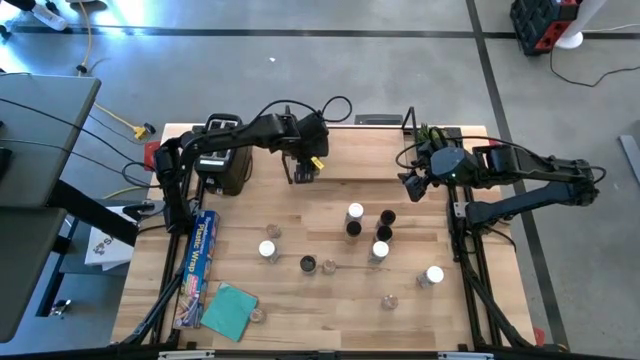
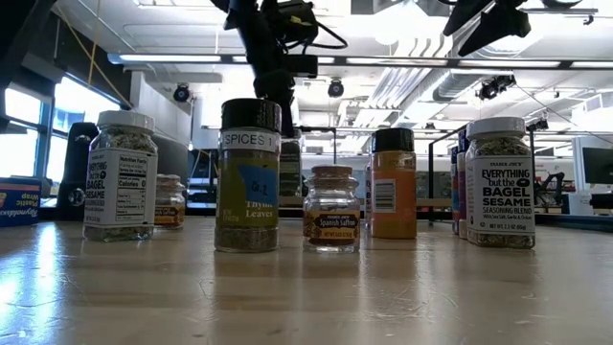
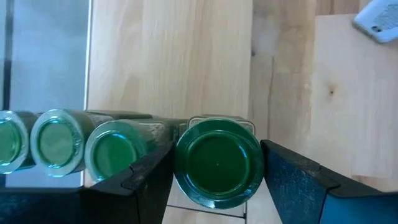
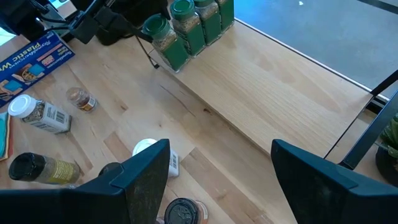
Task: Shelf spices
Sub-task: Put the green seasoning bottle on the shelf aligned with the other green seasoning bottles
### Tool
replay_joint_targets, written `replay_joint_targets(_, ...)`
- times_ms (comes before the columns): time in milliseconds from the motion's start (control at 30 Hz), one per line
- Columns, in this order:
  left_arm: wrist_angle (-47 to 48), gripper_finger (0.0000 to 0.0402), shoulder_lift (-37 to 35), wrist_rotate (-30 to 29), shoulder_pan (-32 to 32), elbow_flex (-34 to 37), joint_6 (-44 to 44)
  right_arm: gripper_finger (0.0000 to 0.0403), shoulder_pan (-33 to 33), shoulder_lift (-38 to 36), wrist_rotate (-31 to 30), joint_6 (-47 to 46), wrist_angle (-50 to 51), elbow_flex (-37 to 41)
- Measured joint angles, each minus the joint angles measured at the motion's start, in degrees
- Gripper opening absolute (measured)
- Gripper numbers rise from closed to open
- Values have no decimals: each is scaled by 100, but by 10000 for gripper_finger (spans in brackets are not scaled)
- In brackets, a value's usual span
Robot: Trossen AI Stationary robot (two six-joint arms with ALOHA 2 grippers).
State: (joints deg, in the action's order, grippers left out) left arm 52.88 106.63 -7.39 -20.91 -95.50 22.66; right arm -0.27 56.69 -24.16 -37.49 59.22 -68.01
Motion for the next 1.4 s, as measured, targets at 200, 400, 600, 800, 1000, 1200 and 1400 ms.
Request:
replay_joint_targets(200, 10, 230, 0, -214, -2, 0, 3, 275, 0, 0, 0, 1, 0, 0)
replay_joint_targets(400, 58, 230, 0, -219, -2, 0, 8, 275, 0, 0, 2, 0, 0, 0)
replay_joint_targets(600, 129, 230, 0, -215, -2, 0, 6, 275, 0, 0, 2, 2, 0, 0)
replay_joint_targets(800, 129, 230, 0, -170, -7, 0, 6, 275, 0, 0, 2, 2, 0, 0)
replay_joint_targets(1000, 127, 231, 0, -167, -7, 0, 4, 275, 0, 0, 2, 2, 0, 0)
replay_joint_targets(1200, 120, 260, 0, -176, -7, -7, -1, 275, 0, 0, 2, 2, 0, 0)
replay_joint_targets(1400, 121, 290, 0, -458, -3, -7, -1, 275, 0, 0, 4, 2, 0, 0)
